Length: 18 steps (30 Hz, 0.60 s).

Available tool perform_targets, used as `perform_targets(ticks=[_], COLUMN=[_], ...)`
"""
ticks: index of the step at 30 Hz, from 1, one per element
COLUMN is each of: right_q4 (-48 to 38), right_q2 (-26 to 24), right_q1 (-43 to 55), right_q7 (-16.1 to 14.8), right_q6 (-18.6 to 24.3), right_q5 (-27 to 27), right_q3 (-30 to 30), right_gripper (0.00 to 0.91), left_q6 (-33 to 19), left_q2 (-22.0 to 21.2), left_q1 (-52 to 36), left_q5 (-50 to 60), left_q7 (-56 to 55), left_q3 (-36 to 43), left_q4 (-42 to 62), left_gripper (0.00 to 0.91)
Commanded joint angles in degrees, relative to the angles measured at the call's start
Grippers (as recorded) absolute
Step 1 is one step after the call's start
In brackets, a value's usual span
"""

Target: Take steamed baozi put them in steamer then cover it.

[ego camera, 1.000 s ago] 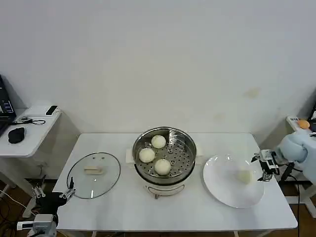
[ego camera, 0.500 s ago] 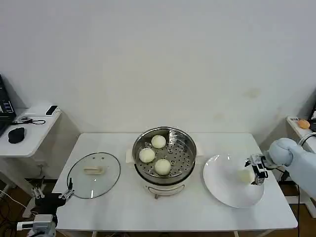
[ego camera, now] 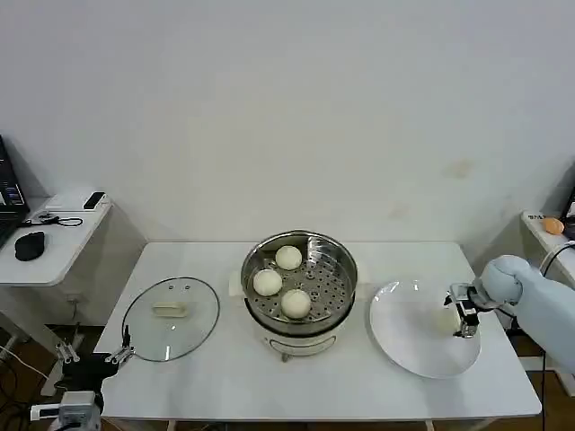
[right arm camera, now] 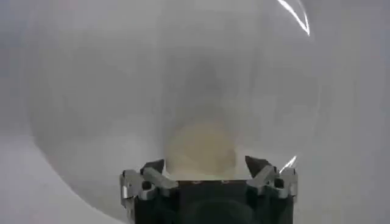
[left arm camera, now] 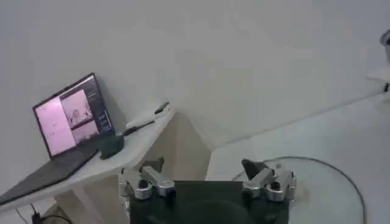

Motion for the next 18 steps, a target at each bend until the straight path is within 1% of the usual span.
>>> perform_targets(ticks=[1, 2, 3, 4, 10, 13, 15, 18], right_q4=[-0.9, -0.7, -0.7, -0.4, 1.1, 3.2, 4.8, 7.8], right_q2=[0.9, 0.9, 0.9, 0.9, -0.3, -2.2, -3.6, -5.9], right_q1=[-0.3, -0.3, -0.3, -0.3, 0.1, 1.5, 2.9, 5.5], right_q7=[-0.1, -0.4, -0.4, -0.7, -1.8, -2.8, -3.3, -4.2], right_q6=[-0.5, -0.5, -0.5, -0.5, -0.6, -1.1, -1.7, -3.4], right_q5=[-1.1, -0.9, -0.9, -0.9, 0.1, 1.0, 2.1, 5.9], right_q3=[0.2, 0.2, 0.2, 0.2, 0.1, -0.3, -0.6, -1.6], right_gripper=[0.746, 0.746, 0.715, 0.705, 0.695, 0.695, 0.695, 0.695], left_q6=[-0.1, -0.1, -0.1, -0.1, -0.1, -0.1, -0.1, -0.1], left_q2=[-0.2, -0.2, -0.2, -0.1, 0.0, 0.1, 0.1, 0.2], left_q1=[0.0, 0.1, 0.1, 0.1, 0.3, 0.3, 0.3, 0.3], left_q5=[0.1, 0.1, 0.1, 0.0, -0.1, -0.1, -0.2, -0.1], left_q7=[-0.1, -0.1, -0.1, -0.1, -0.1, -0.1, 0.0, 0.0], left_q3=[0.2, 0.1, 0.1, 0.1, -0.3, -0.3, -0.3, -0.2], left_q4=[0.1, 0.1, 0.1, 0.0, -0.4, -0.7, -0.9, -1.1], left_gripper=[0.907, 0.907, 0.907, 0.907, 0.907, 0.907, 0.907, 0.907])
